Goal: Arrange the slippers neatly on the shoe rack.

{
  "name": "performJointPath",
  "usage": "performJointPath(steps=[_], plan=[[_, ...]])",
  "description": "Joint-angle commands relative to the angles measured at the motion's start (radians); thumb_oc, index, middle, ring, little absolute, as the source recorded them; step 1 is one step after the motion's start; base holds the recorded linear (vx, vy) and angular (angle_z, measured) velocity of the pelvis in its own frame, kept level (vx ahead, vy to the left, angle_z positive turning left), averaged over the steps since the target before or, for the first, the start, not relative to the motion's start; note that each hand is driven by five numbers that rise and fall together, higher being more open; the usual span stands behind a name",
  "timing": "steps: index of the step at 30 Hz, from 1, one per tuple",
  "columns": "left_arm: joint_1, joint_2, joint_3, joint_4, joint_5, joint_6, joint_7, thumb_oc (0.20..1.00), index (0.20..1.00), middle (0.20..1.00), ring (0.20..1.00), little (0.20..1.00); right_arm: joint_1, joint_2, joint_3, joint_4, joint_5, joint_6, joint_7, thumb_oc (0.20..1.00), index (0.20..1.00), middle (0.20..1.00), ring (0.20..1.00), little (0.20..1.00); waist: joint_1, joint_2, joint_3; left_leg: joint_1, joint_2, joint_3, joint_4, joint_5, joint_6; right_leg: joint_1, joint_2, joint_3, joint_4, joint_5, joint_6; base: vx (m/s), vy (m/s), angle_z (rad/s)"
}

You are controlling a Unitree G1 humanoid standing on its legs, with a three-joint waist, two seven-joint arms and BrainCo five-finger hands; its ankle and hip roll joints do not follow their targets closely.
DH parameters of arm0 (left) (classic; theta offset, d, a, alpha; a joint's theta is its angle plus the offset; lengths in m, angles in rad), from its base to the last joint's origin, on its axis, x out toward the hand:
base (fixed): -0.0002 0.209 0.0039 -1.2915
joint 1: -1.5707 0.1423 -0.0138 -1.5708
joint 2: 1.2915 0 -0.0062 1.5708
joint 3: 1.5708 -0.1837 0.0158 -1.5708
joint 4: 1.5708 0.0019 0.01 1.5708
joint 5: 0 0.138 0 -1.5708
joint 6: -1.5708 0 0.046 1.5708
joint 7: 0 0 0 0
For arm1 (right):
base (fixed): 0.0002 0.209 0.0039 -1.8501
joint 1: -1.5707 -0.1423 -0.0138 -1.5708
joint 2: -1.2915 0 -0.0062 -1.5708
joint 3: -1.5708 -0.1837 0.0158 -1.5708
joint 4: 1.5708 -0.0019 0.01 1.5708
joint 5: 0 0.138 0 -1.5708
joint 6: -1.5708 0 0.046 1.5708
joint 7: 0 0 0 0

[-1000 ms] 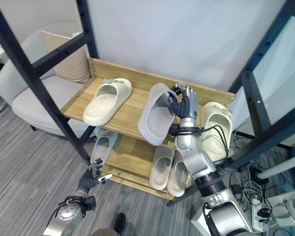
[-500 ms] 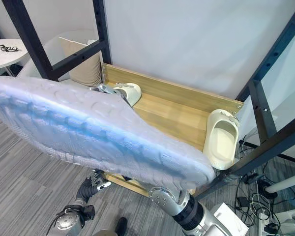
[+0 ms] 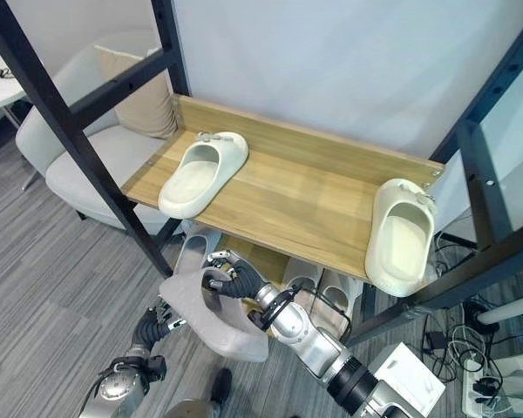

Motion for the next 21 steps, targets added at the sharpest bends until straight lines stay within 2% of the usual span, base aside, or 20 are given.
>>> performJointPath(steps=[1, 3, 4, 6, 7, 9, 14, 21], plan=[[-0.135, 0.018, -0.027, -0.03, 0.028, -0.089, 0.053, 1.0, 1.0, 1.0, 1.0, 1.0, -0.17, 0.054, -0.04, 0.014, -0.217, 0.004, -0.18, 0.2, 0.2, 0.2, 0.2, 0.2, 0.021, 0.011, 0.107, -0.051, -0.004, 0.03, 0.161, -0.236, 0.026, -0.104, -0.055, 0.004, 0.288, -0.215, -0.022, -0.21, 0.017, 0.35], [-0.175, 0.021, -0.049, -0.042, 0.015, -0.104, 0.066, 1.0, 1.0, 1.0, 1.0, 1.0, -0.229, 0.051, -0.056, 0.072, -0.284, 0.034, -0.252, 0.2, 0.2, 0.2, 0.2, 0.2, 0.029, 0.027, 0.137, -0.122, -0.012, 0.02, 0.229, -0.249, 0.024, -0.16, -0.074, 0.004, 0.348, -0.234, -0.032, -0.18, 0.036, 0.41], [-0.198, 0.028, -0.057, -0.074, 0.001, -0.118, 0.081, 1.0, 1.0, 1.0, 1.0, 1.0, -0.296, 0.027, -0.079, 0.115, -0.365, 0.07, -0.328, 0.2, 0.2, 0.2, 0.2, 0.2, 0.029, 0.037, 0.155, -0.189, -0.02, 0.015, 0.291, -0.264, 0.027, -0.224, -0.094, 0.015, 0.416, -0.252, -0.037, -0.13, 0.044, 0.35], [-0.199, 0.027, -0.057, -0.074, 0.001, -0.118, 0.081, 1.0, 1.0, 1.0, 1.0, 1.0, -0.297, 0.027, -0.079, 0.116, -0.365, 0.07, -0.329, 0.2, 0.2, 0.2, 0.2, 0.2, 0.026, 0.036, 0.151, -0.2, -0.022, 0.013, 0.297, -0.264, 0.028, -0.234, -0.098, 0.013, 0.424, -0.254, -0.037, -0.07, 0.039, 0.17], [-0.222, 0.033, -0.064, -0.104, -0.024, -0.132, 0.092, 1.0, 1.0, 1.0, 1.0, 1.0, -0.374, 0.01, -0.109, 0.189, -0.402, 0.109, -0.388, 0.2, 0.2, 0.2, 0.2, 0.2, 0.027, 0.044, 0.164, -0.266, -0.032, 0.013, 0.364, -0.281, 0.032, -0.299, -0.113, 0.031, 0.494, -0.278, -0.042, -0.07, 0.057, 0.15], [-0.255, 0.037, -0.072, -0.115, -0.039, -0.139, 0.105, 1.0, 1.0, 1.0, 1.0, 1.0, -0.445, -0.02, -0.141, 0.259, -0.41, 0.15, -0.441, 0.2, 0.2, 0.2, 0.2, 0.2, 0.026, 0.047, 0.174, -0.327, -0.035, 0.015, 0.42, -0.297, 0.035, -0.359, -0.125, 0.043, 0.552, -0.302, -0.049, -0.07, 0.061, 0.06], [-0.382, 0.043, -0.113, -0.122, -0.029, -0.144, 0.136, 1.0, 1.0, 1.0, 1.0, 1.0, -0.606, -0.122, -0.172, 0.427, -0.423, 0.23, -0.514, 0.2, 0.2, 0.2, 0.2, 0.2, 0.017, 0.053, 0.216, -0.466, -0.047, 0.006, 0.514, -0.313, 0.034, -0.494, -0.156, 0.048, 0.666, -0.339, -0.063, -0.05, 0.029, 0.04], [-0.51, 0.039, -0.163, -0.145, 0.004, -0.15, 0.168, 1.0, 1.0, 1.0, 1.0, 1.0, -0.725, -0.166, -0.178, 0.563, -0.369, 0.248, -0.559, 0.2, 0.2, 0.2, 0.2, 0.2, 0.013, 0.062, 0.256, -0.589, -0.052, -0.004, 0.555, -0.311, 0.03, -0.614, -0.18, 0.035, 0.721, -0.358, -0.067, -0.01, 0.015, 0.07]])
